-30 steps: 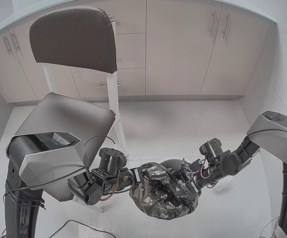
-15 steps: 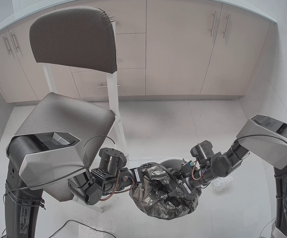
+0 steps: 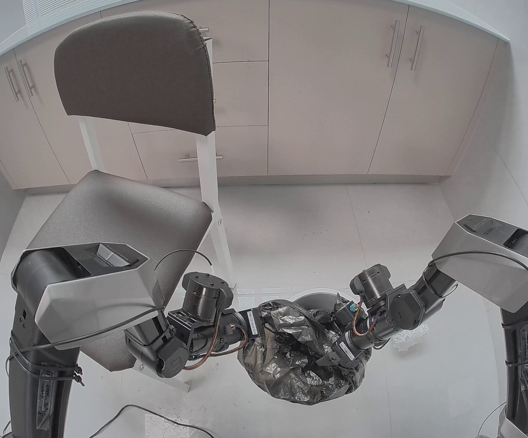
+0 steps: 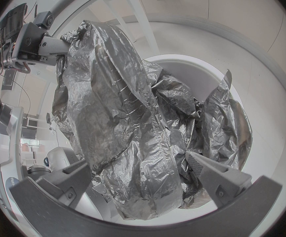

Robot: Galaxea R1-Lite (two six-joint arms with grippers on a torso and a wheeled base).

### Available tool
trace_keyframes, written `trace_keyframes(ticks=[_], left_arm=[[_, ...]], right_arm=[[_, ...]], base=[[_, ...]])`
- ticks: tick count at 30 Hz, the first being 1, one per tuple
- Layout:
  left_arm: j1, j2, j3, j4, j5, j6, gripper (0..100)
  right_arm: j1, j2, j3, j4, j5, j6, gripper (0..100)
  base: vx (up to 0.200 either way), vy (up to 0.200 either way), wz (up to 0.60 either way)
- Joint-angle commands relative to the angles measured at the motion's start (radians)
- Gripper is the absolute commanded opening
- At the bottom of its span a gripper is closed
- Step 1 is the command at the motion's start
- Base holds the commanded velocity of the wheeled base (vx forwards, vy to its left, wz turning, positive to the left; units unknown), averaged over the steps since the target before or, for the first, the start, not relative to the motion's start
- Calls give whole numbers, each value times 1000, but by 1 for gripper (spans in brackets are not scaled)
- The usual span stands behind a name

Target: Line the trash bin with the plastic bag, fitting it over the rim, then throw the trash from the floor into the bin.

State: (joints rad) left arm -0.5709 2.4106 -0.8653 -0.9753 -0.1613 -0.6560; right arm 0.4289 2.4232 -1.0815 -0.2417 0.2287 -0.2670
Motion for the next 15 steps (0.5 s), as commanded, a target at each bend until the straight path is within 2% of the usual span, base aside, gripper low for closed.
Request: trace_keyframes(ticks=[1, 2, 3, 15], left_arm=[[0, 1, 0, 0, 0, -1, 0], [0, 1, -1, 0, 0, -1, 0], [0, 1, -1, 0, 0, -1, 0], [0, 1, -1, 0, 0, 1, 0]], right_arm=[[1, 5, 3, -1, -8, -1, 100], [1, 5, 3, -1, -8, -1, 100], [1, 5, 3, -1, -8, -1, 0], [-2, -6, 6, -8, 1, 11, 0]], base=[[0, 0, 0], [0, 0, 0], [0, 0, 0], [0, 0, 0]])
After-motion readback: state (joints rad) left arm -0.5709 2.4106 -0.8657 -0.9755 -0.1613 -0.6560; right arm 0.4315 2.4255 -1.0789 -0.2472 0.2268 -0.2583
